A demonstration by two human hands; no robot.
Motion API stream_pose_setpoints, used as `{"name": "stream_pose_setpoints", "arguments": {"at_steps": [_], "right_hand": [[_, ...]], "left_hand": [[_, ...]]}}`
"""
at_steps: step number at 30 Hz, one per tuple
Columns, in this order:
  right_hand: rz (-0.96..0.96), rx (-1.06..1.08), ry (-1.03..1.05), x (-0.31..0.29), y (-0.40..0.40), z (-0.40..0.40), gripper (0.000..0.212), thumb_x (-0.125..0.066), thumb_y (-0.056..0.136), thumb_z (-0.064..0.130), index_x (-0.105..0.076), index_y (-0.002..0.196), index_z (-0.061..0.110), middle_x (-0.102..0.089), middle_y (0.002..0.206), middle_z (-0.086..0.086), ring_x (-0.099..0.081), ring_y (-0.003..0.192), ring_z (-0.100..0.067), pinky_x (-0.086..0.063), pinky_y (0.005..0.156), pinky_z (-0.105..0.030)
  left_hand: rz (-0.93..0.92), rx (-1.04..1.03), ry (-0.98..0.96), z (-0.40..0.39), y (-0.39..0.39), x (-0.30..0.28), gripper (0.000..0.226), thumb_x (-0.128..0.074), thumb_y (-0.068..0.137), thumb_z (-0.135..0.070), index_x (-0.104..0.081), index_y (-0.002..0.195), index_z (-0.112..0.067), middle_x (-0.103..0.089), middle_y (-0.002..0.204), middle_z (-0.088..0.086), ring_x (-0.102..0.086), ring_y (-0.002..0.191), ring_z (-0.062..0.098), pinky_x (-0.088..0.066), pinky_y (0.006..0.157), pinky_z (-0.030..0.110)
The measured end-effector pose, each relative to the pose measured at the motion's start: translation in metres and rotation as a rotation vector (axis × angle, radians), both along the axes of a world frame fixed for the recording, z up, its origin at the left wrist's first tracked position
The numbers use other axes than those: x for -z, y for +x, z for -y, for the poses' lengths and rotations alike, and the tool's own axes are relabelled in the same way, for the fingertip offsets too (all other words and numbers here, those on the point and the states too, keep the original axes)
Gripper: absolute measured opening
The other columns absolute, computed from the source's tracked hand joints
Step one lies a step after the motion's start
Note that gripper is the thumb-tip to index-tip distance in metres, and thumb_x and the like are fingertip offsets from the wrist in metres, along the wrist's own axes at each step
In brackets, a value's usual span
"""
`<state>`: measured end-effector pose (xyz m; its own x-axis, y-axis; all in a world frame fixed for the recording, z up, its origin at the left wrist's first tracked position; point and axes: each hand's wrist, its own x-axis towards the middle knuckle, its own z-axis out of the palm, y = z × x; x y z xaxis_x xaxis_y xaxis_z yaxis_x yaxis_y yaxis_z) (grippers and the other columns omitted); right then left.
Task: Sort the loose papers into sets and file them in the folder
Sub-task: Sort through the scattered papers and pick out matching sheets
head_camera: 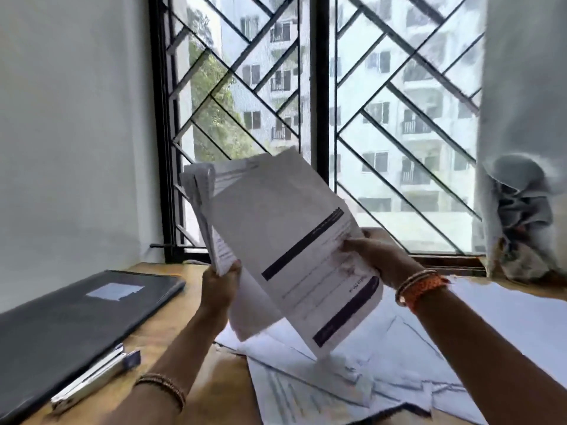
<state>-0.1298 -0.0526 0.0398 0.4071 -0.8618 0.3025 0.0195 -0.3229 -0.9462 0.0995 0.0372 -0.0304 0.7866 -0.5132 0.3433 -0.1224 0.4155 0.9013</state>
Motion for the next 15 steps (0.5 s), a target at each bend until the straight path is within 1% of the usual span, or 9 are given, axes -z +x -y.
{"name": "stream_pose_setpoints", "arguments": {"at_steps": [3,5,7,8,10,12,13,14,15], "right_hand": [[-0.013,0.038,0.059,0.012,-0.002,0.015,0.007,-0.060,0.082,-0.006,-0.063,0.084,0.000,-0.067,0.082,-0.018,-0.066,0.057,-0.018,-0.054,0.052,-0.024],[-0.095,0.001,0.089,0.014,-0.009,0.022,0.012,-0.057,0.079,-0.009,-0.062,0.085,0.000,-0.066,0.091,-0.022,-0.065,0.069,-0.028,-0.058,0.065,-0.034],[-0.236,-0.052,0.048,0.011,-0.018,0.022,0.017,-0.058,0.073,-0.011,-0.061,0.087,-0.001,-0.064,0.097,-0.026,-0.063,0.074,-0.031,-0.056,0.072,-0.039],[-0.318,-0.077,0.005,0.009,-0.024,0.021,0.024,-0.061,0.070,-0.011,-0.061,0.092,-0.002,-0.064,0.101,-0.027,-0.064,0.077,-0.032,-0.056,0.072,-0.038],[-0.514,-0.164,-0.073,0.001,-0.036,0.015,0.044,-0.062,0.069,-0.015,-0.059,0.111,-0.002,-0.062,0.114,-0.026,-0.063,0.094,-0.037,-0.053,0.082,-0.039],[-0.808,-0.242,-0.132,-0.012,-0.041,0.008,0.060,-0.058,0.076,-0.018,-0.052,0.129,0.008,-0.059,0.125,-0.010,-0.055,0.113,-0.028,-0.043,0.096,-0.034],[-0.985,-0.245,-0.155,-0.020,-0.038,0.007,0.064,-0.058,0.078,-0.017,-0.048,0.130,0.018,-0.056,0.122,-0.001,-0.052,0.113,-0.021,-0.041,0.097,-0.032],[-1.130,-0.236,-0.176,-0.028,-0.032,0.007,0.062,-0.059,0.078,-0.016,-0.049,0.128,0.020,-0.055,0.116,0.003,-0.052,0.107,-0.017,-0.044,0.092,-0.032],[-1.235,-0.219,-0.208,-0.035,-0.022,0.005,0.057,-0.060,0.077,-0.015,-0.053,0.122,0.019,-0.058,0.108,0.001,-0.056,0.095,-0.017,-0.049,0.080,-0.032]], "left_hand": [[-0.054,0.064,-0.010,0.000,0.003,0.001,0.015,-0.062,0.090,-0.009,-0.062,0.078,-0.017,-0.063,0.079,0.003,-0.059,0.074,0.023,-0.049,0.073,0.035],[-0.090,0.079,-0.005,-0.001,0.005,0.001,0.004,-0.063,0.090,-0.011,-0.063,0.087,-0.012,-0.064,0.082,0.001,-0.060,0.075,0.023,-0.052,0.076,0.037],[-0.106,0.103,-0.016,-0.002,0.009,0.001,0.011,-0.062,0.090,-0.008,-0.064,0.100,-0.005,-0.066,0.084,0.002,-0.062,0.080,0.026,-0.053,0.078,0.039],[-0.101,0.124,-0.024,-0.002,0.011,0.002,0.013,-0.060,0.090,-0.004,-0.063,0.103,-0.004,-0.066,0.082,0.002,-0.063,0.080,0.026,-0.054,0.074,0.036],[-0.083,0.146,-0.026,-0.003,0.012,0.003,0.010,-0.057,0.090,0.001,-0.061,0.097,-0.005,-0.067,0.070,-0.003,-0.065,0.066,0.016,-0.053,0.056,0.026],[-0.085,0.196,-0.015,-0.005,0.016,0.004,0.010,-0.056,0.092,-0.001,-0.060,0.090,-0.010,-0.067,0.065,-0.005,-0.064,0.050,0.005,-0.050,0.044,0.020],[-0.087,0.261,-0.005,-0.006,0.020,0.005,0.011,-0.056,0.092,-0.001,-0.061,0.090,-0.011,-0.069,0.070,-0.003,-0.065,0.052,0.007,-0.052,0.045,0.021],[-0.069,0.343,0.009,-0.006,0.023,0.006,0.012,-0.056,0.092,-0.002,-0.063,0.093,-0.011,-0.072,0.074,-0.001,-0.068,0.058,0.010,-0.054,0.049,0.024],[-0.040,0.422,0.028,-0.007,0.025,0.006,0.012,-0.058,0.089,-0.003,-0.064,0.098,-0.010,-0.074,0.079,0.000,-0.070,0.064,0.013,-0.056,0.053,0.027]]}}
